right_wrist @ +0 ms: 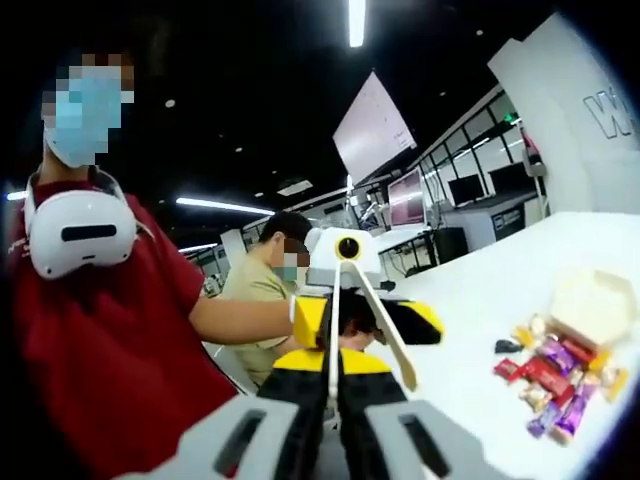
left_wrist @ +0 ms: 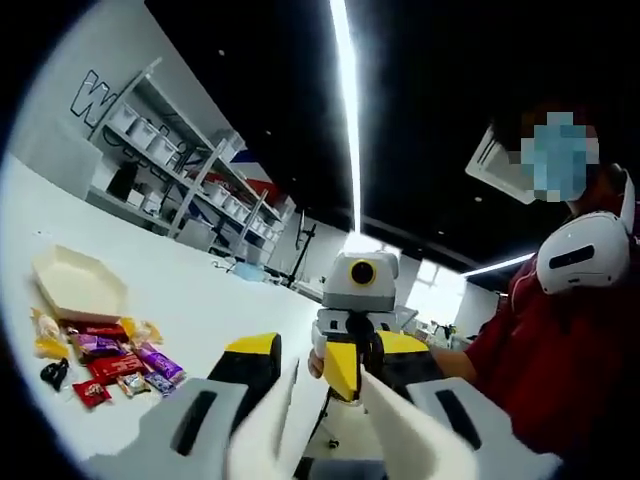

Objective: Place the target food into the container with the food tongs after gripping and lifting it, then release it inside without dropping or visibly crushing the food.

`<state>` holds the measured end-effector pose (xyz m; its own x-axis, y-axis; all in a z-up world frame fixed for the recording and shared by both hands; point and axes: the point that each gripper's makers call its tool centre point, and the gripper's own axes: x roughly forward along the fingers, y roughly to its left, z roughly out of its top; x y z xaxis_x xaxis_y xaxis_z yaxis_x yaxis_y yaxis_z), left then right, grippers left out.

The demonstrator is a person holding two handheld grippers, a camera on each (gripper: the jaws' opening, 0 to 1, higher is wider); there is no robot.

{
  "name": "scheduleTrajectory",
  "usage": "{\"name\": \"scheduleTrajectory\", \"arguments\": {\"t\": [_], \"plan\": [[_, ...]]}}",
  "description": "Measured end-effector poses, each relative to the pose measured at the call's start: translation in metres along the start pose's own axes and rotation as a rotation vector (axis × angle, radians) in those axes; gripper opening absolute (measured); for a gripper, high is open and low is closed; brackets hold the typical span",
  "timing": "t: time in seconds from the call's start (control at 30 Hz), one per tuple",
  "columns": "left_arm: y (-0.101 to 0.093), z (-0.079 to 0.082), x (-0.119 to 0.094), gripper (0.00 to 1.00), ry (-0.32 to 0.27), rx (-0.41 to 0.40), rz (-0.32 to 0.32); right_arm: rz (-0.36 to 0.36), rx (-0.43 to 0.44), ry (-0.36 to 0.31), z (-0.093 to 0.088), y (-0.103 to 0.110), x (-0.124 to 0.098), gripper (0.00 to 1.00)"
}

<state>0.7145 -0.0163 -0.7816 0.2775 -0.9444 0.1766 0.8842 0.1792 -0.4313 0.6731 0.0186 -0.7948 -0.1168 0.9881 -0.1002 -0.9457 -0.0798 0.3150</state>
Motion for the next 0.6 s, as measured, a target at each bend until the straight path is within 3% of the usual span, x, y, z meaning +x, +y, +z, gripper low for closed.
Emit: {"name": "scheduleTrajectory", "arguments": {"t": [0.1, 0.37, 0.6], "plan": [[0.0008, -0.0007, -0.0005, 0.36, 0.0, 0.001, 0.003, -0.005, -0.014, 0.018, 0.0002, -0.0008, -0.0011, 0.0], [0.0033, 0.0056, -0.0023, 0.44, -0.016, -0.004, 0.023, 0.009, -0.015, -0.012, 0.0058, 0.0035, 0.001, 0.0], [-0.0017, 0.0053, -0.0016, 0.43, -0.011, 0.007, 0.014, -0.002, -0.02, -0.007, 0.0053, 0.0034, 0.0004, 0.0]]}}
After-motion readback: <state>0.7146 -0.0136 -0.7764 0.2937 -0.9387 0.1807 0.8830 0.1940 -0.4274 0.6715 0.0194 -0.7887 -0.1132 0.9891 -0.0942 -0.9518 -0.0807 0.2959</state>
